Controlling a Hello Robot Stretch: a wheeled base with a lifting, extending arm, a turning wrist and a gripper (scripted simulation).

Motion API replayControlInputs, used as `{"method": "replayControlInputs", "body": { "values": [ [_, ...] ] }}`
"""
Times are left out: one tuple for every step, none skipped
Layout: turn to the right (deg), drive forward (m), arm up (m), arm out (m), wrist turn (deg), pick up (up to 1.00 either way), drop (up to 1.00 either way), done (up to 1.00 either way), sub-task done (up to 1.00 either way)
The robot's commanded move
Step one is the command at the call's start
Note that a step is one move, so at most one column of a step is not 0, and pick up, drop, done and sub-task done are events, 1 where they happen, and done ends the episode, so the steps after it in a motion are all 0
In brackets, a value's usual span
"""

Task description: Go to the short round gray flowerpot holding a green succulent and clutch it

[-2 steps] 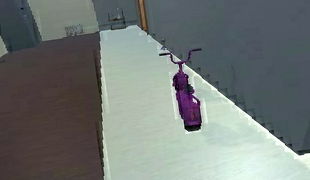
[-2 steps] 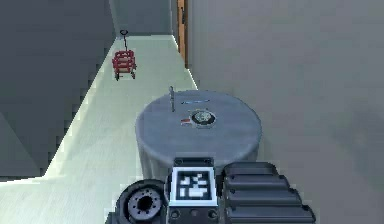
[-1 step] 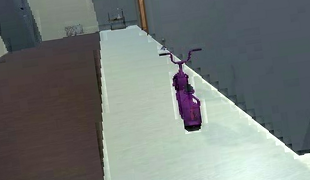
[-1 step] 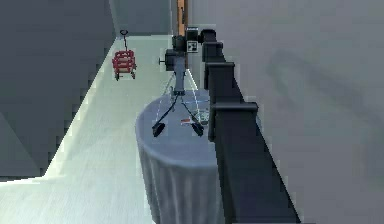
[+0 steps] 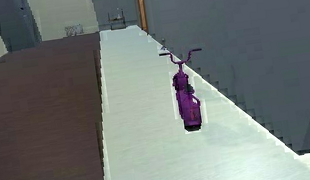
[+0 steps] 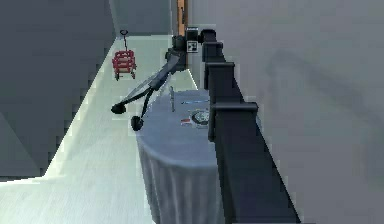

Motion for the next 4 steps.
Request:
{"method": "replayControlInputs", "body": {
  "values": [
    [0.0,0.0,0.0,0.0,45.0,0.0,0.0,0.0,0.0],
    [0.0,0.0,0.0,0.0,45.0,0.0,0.0,0.0,0.0],
    [0.0,0.0,0.0,0.0,45.0,0.0,0.0,0.0,0.0],
    [0.0,0.0,0.0,0.0,21.0,0.0,0.0,0.0,0.0]
  ]
}}
